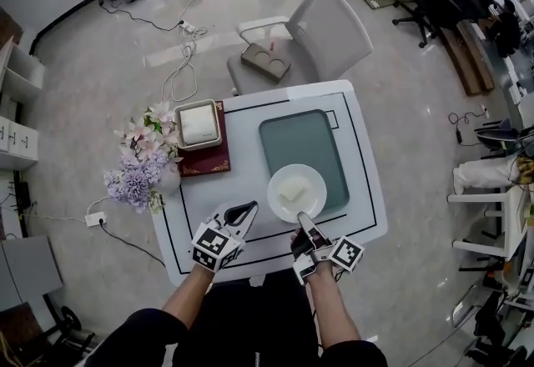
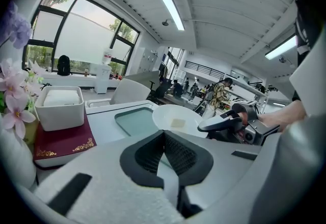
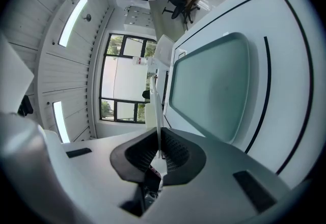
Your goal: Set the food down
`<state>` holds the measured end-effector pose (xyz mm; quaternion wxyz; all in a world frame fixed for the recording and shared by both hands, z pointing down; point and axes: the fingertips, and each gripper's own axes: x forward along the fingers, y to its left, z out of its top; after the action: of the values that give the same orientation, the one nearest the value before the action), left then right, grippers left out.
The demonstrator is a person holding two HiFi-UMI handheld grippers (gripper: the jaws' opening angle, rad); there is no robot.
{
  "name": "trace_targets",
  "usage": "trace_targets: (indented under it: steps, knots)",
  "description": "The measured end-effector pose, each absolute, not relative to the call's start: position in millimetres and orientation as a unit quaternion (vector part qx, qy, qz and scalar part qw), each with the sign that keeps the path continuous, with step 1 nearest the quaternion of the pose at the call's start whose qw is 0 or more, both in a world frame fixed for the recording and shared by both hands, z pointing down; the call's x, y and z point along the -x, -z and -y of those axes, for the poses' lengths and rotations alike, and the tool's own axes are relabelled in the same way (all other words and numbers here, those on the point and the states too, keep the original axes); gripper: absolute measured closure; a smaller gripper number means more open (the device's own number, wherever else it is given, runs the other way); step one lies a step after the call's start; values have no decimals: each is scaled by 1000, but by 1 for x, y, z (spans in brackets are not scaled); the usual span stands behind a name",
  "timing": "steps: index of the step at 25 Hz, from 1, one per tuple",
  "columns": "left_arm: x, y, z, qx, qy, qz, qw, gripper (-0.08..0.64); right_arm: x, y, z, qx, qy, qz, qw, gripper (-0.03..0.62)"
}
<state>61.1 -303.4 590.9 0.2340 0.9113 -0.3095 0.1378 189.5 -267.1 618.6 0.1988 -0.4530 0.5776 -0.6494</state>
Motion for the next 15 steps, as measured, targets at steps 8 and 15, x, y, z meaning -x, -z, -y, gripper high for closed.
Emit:
trace_targets:
  steps: [8, 15]
  knots:
    - [-62, -601, 317, -904, -159, 320, 236, 554, -213, -643, 304, 455, 666, -549, 219, 574]
    - [-55, -604, 326, -891, -171, 344, 242, 554, -220, -662, 337, 439, 678, -545, 224, 574]
